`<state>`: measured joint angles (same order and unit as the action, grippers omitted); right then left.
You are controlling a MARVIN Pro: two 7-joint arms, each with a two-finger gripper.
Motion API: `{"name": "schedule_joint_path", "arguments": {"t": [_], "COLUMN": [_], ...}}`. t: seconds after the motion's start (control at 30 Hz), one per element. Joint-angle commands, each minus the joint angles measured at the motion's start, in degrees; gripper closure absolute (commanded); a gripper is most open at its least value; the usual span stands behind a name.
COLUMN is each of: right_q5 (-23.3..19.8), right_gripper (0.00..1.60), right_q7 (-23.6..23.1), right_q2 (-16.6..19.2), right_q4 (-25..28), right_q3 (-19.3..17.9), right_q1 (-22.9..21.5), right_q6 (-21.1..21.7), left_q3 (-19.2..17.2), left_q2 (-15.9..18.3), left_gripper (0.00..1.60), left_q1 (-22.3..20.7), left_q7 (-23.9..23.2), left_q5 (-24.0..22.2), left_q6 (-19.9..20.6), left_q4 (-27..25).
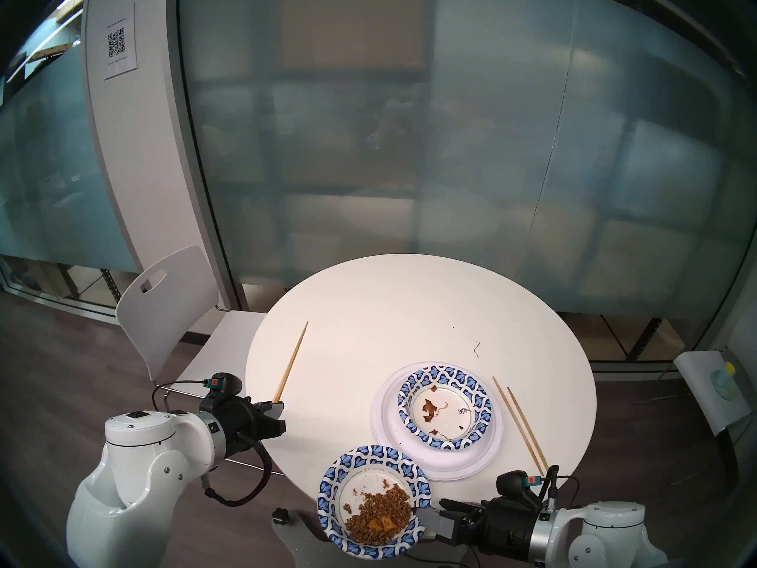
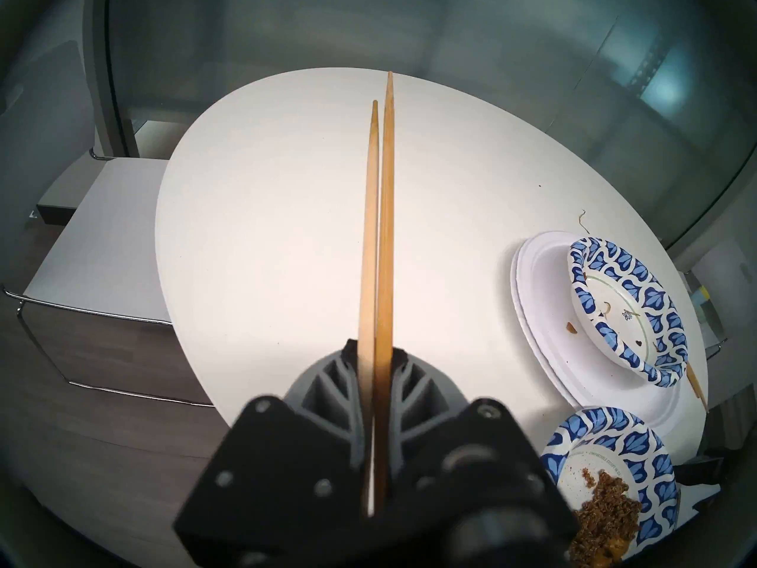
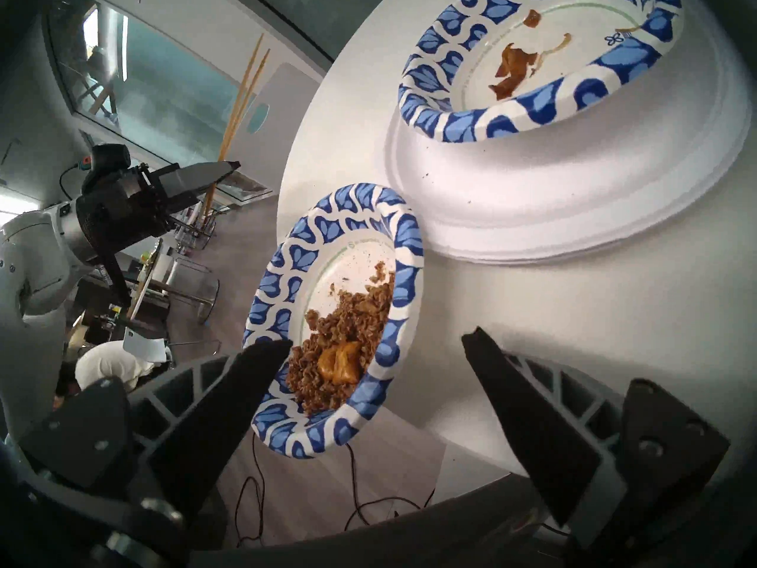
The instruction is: Stack the plates into one stack
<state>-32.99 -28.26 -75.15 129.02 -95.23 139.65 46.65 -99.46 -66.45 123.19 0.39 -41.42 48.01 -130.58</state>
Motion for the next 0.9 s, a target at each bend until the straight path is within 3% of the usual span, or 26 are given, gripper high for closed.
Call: {"name": "schedule_joint_path", "arguments": {"t": [0.0,0.87], "right_q5": [0.6,1.0], "right_gripper": [0.00,0.00], "right_q7": [1.0,2.1], "right_q2": [-0.6,0.3], "right_q4": [-0.2,-2.1], "right_q3": [1.6,4.7], "right_q1": [-3.1,-7.0], "right_q6": [-0.2,2.9], "left_q3": [-0.6,-1.0], "left_q2": [0.4,0.3], "left_gripper": [1.60,1.60], "left_q1": [-0.3,-0.4], "left_q7": [-0.4,-0.5], "left_q5": [-0.1,-0.5], "left_q6": [-0.2,-0.1], "left_q4": [-0.2,0.1]}}
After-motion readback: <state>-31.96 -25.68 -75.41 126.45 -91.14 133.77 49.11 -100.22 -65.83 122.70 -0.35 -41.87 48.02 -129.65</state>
